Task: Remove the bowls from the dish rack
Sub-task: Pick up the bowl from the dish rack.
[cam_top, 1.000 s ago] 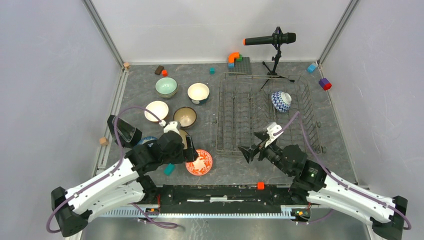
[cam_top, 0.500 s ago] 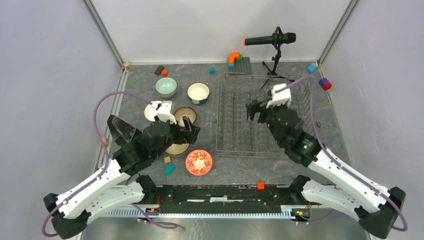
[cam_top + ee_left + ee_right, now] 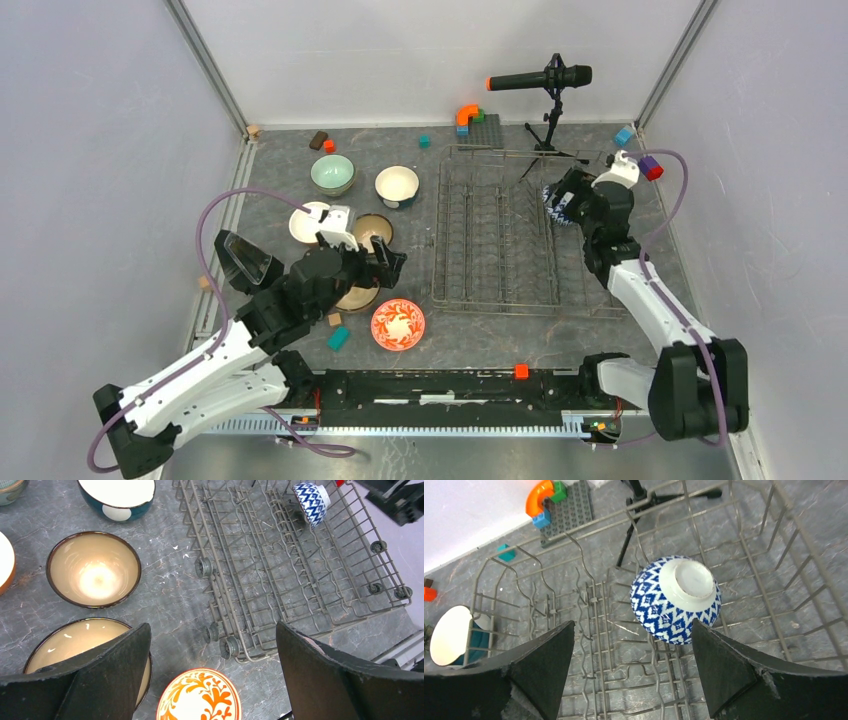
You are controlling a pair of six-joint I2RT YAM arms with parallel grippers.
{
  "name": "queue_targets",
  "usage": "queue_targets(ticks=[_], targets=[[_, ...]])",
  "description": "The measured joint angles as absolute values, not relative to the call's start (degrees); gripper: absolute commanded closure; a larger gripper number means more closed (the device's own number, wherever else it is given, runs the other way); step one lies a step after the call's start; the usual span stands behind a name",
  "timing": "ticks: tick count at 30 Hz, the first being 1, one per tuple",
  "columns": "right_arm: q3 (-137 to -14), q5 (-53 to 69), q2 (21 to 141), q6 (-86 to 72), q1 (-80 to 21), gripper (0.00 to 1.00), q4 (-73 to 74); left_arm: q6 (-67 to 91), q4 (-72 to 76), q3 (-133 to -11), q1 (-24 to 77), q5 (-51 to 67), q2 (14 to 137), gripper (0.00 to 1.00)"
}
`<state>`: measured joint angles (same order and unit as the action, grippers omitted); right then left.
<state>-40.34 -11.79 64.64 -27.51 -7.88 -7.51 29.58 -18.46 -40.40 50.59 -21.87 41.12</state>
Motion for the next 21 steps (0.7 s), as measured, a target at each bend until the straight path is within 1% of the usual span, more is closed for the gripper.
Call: queue_targets(ticks=[4,10,21], targets=[[-38.8,-7.1,69.6,-29.3,-3.7,0.06,-11.6,29.6,-18.4,-40.2,50.6,-21.8,40.2,0.0],[-37.9,-4.4,74.6,-29.8,-1.1,0.04,-16.8,29.8,-18.7,-40.2,50.6,-20.8,40.6,0.0],[-38.2,-1.9,83.9,-31.7,4.6,0.1,-21.8,30.2,-19.6,-40.2,50.6,-20.6,41.7,0.01]])
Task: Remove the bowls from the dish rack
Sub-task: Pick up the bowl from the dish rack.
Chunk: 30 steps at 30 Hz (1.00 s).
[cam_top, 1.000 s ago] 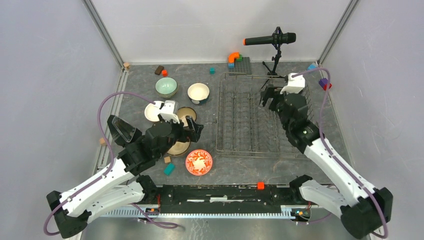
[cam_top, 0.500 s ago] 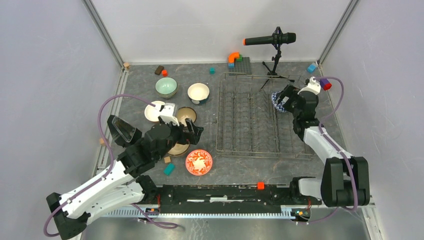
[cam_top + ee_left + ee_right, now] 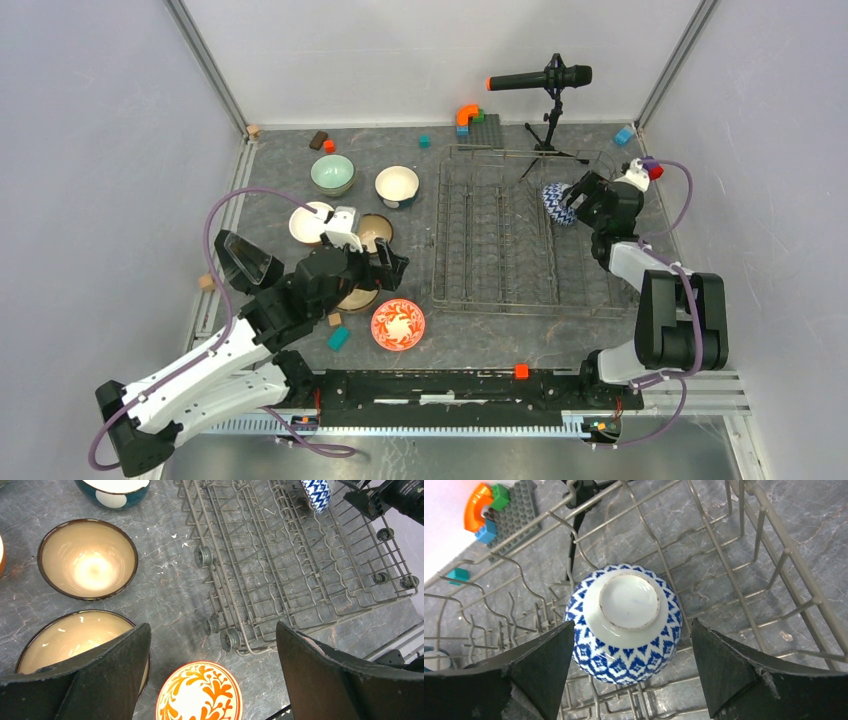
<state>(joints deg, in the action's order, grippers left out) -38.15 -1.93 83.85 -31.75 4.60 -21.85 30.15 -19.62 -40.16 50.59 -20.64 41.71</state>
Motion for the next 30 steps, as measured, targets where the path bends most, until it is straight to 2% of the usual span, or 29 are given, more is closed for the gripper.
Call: queue_targets(ticks=[3,15,26,30], targets=[[-38.1,-1.3,84.4,-32.8,4.9,0.11,-24.4,30.2,-19.6,-40.2,50.6,-20.3,42.6,0.01],[-38.0,1.5,89.6,-36.4,5.8,0.24,-30.7,30.3,-20.1,-40.2,50.6,-18.9,46.0,0.01],[-35.9,1.8,90.7,-38.3,6.4,0.43,-34.9,30.8,-20.0,-40.2,50.6,-17.9,46.0,0.01],[-34.9,1.8,90.7,-38.9,6.4,0.41,-36.9,30.8,-20.0,-40.2,50.6,-17.8,46.0,0.01]])
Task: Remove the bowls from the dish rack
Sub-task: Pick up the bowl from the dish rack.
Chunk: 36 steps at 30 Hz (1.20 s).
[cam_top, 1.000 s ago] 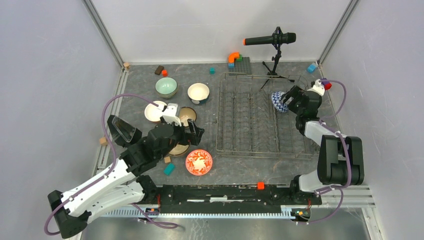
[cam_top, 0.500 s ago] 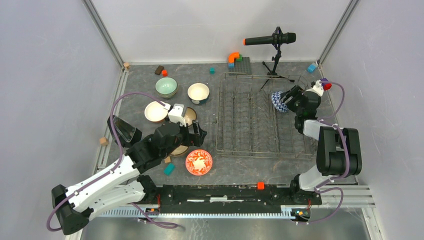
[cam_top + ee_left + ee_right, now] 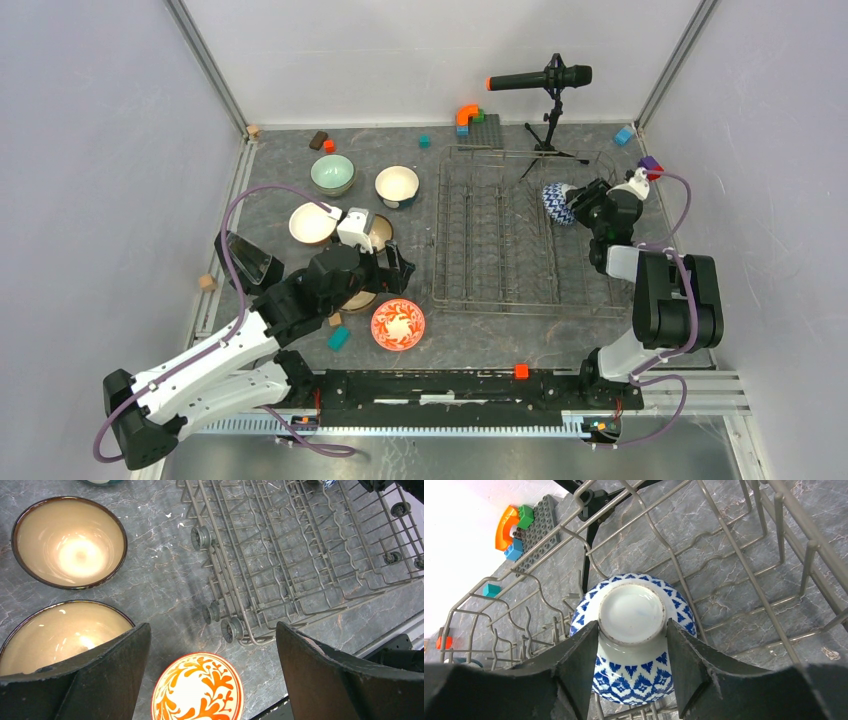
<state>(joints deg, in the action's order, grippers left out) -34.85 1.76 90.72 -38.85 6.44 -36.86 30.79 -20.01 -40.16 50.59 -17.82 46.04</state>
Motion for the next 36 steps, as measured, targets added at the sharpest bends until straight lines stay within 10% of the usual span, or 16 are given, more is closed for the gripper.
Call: queue_targets(ticks=[18,36], targets=[[-34.7,2.8,92.0,-39.2,7.0,0.28,-38.1,30.8,-20.0,-40.2,50.6,-17.5,46.2,0.01],[-36.4,4.5,94.2,-38.7,7.2,0.65,-40.2,30.8,-20.0,-40.2,50.6,-17.4,47.0,0.01]])
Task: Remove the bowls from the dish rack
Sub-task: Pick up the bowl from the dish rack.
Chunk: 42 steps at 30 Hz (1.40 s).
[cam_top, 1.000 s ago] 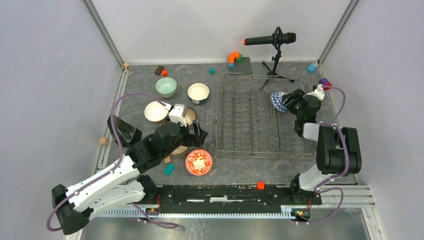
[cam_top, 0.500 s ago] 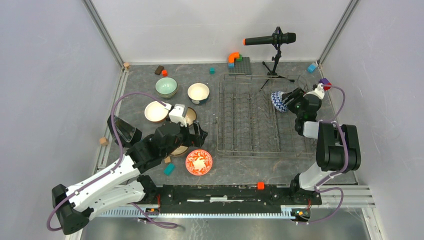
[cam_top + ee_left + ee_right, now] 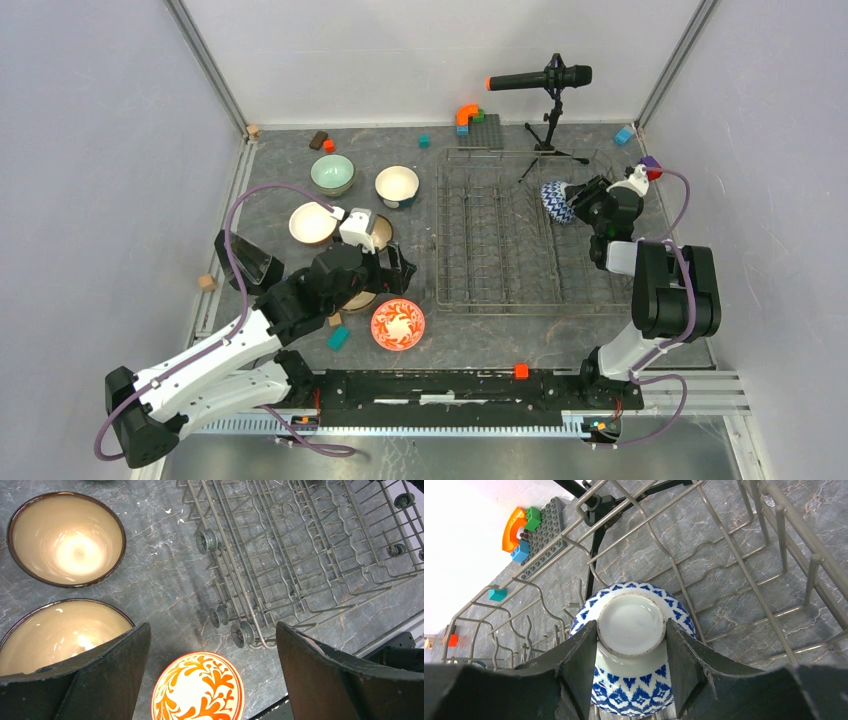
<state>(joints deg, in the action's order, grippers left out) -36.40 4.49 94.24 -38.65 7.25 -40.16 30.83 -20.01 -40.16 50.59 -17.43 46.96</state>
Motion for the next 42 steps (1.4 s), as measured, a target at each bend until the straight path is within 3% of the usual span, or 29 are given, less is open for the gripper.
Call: queue_targets(ticks=[7,9,42], targets=[[-36.4,4.6,94.3,-38.7,7.2,0.89,-40.3,30.9,-20.0,-40.2,50.6,-17.4,47.0,0.01],[-36.4,4.6,94.3,-38.7,7.2,1.0,-40.3,30.9,-20.0,-40.2,50.6,-17.4,47.0,0.01],[-35.3,4.6,87.3,-38.0,9.0,1.0,-31.4,32.3,-20.0,-40.2,50.6,-16.1,46.2,0.01]])
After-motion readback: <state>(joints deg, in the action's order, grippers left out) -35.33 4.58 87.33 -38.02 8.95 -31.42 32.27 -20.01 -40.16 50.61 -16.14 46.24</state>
